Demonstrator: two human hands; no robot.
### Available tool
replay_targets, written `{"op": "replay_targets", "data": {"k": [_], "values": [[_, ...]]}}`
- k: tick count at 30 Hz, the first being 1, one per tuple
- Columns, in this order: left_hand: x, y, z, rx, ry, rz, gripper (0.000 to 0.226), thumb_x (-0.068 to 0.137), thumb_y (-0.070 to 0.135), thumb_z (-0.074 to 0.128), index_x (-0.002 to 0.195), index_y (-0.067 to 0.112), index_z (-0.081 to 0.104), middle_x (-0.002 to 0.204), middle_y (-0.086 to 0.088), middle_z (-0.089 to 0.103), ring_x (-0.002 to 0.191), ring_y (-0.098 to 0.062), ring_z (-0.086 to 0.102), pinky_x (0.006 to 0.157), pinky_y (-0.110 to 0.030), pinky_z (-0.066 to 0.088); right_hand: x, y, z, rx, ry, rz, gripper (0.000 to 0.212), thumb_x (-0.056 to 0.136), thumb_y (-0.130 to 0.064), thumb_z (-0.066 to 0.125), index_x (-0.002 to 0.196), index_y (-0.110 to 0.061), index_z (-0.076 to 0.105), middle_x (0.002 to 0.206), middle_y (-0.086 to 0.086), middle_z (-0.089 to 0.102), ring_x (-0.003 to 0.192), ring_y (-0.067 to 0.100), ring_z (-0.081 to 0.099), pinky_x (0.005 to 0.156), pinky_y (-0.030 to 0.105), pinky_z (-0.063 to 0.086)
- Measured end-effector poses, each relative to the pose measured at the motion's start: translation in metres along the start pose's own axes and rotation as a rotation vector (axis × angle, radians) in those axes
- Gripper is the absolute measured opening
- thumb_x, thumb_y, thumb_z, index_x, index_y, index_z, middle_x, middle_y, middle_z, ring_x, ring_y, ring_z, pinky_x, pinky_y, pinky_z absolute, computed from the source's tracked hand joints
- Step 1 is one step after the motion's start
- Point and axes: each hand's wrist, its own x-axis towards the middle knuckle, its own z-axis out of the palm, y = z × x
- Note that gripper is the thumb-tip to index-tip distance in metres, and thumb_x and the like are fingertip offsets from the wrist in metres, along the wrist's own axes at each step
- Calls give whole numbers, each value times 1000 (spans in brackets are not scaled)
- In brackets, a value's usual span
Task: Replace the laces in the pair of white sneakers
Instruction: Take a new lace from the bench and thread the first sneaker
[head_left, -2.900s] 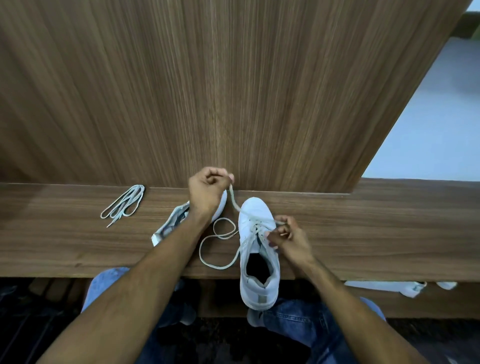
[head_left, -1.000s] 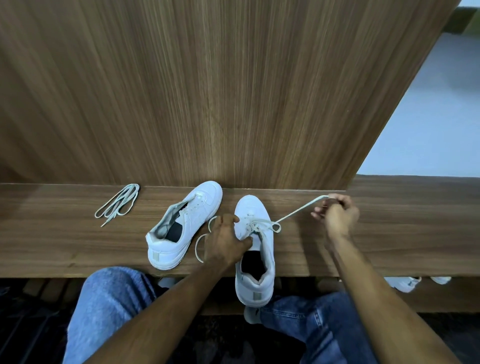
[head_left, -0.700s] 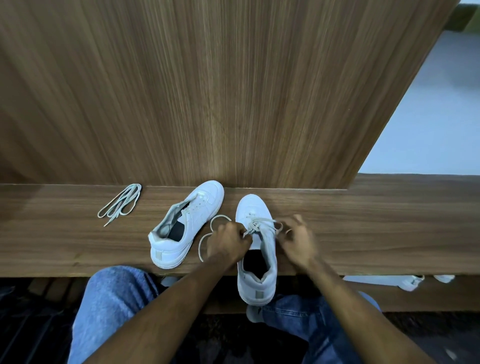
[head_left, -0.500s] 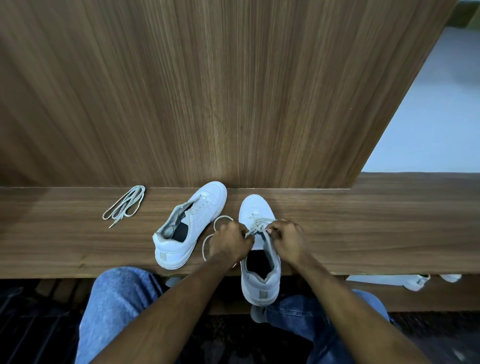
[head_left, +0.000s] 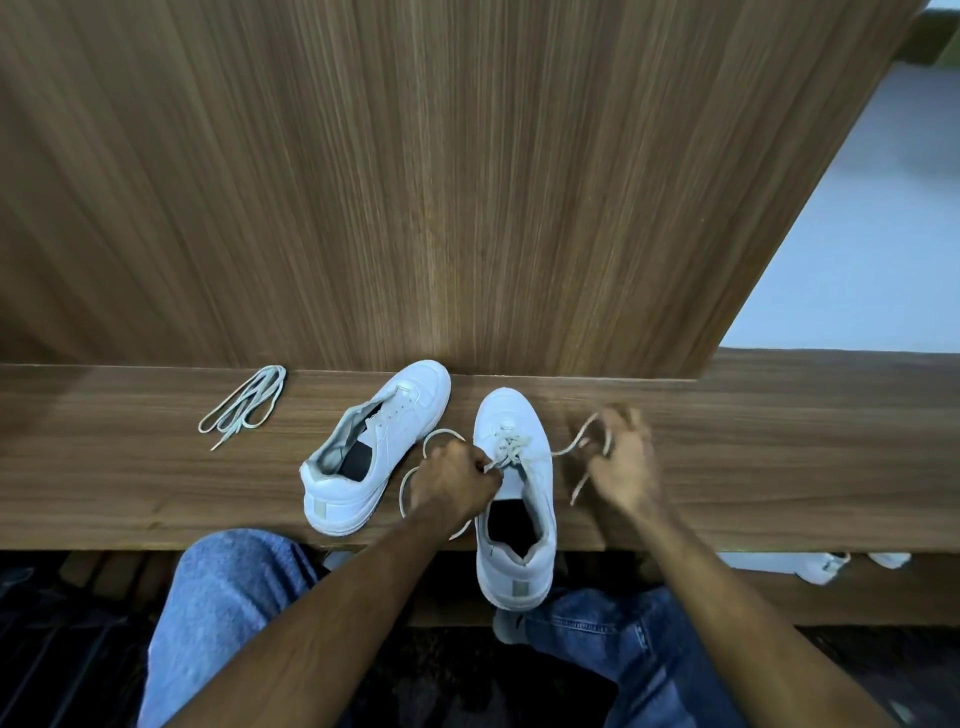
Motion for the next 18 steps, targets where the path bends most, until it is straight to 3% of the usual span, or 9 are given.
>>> {"op": "replay_targets", "data": {"k": [3, 6, 8, 11, 13, 15, 18], "values": [[-1, 0, 0, 8, 8, -6, 23, 80, 38, 66, 63, 22, 63, 80, -1, 66, 77, -22, 62, 61, -26, 41, -16, -9, 21, -62, -233, -173, 40, 88, -17, 62, 127, -24, 61, 128, 0, 53, 122, 21, 47, 103, 30, 38], [-3, 1, -2, 9, 4, -18, 18, 81, 39, 65, 72, 23, 69, 85, -2, 67, 79, -23, 62, 63, -26, 39, -18, -20, 32, -189, -258, -230, 23, 91, -19, 54, 108, -25, 69, 117, -4, 63, 117, 19, 51, 99, 33, 40], [-3, 0, 0, 1, -11, -19, 20, 80, 40, 65, 66, 26, 64, 86, -3, 67, 79, -23, 62, 62, -26, 39, -15, -26, 29, -182, -225, -173, 21, 90, -16, 52, 94, -26, 69, 102, -4, 67, 101, 19, 58, 87, 34, 45], [0, -3, 2, -6, -8, -28, 25, 79, 43, 64, 60, 29, 58, 86, -5, 66, 79, -24, 63, 62, -27, 41, -1, -33, 10, 374, -18, 76, 26, 90, -10, 50, 73, -26, 61, 69, -4, 62, 68, 18, 57, 70, 40, 50], [1, -4, 3, 1, -3, -23, 21, 79, 45, 64, 65, 28, 63, 87, -4, 66, 80, -24, 64, 63, -27, 42, 14, -33, -9, 655, 241, 167, 30, 92, -6, 52, 69, -24, 58, 65, -5, 58, 65, 11, 53, 69, 34, 46], [0, -2, 2, 20, 0, -7, 19, 80, 42, 65, 73, 25, 69, 86, -3, 68, 81, -25, 64, 65, -28, 44, 20, -30, -25, 682, 370, 153, 28, 93, -4, 53, 72, -23, 58, 70, -8, 58, 70, 7, 51, 73, 25, 41], [0, -1, 4, 13, -7, 4, 21, 81, 41, 63, 69, 24, 66, 81, -2, 66, 79, -25, 63, 64, -28, 45, 12, -17, -18, 434, 270, 115, 19, 92, -2, 52, 82, -17, 59, 82, -1, 61, 82, 18, 56, 74, 27, 39]]}}
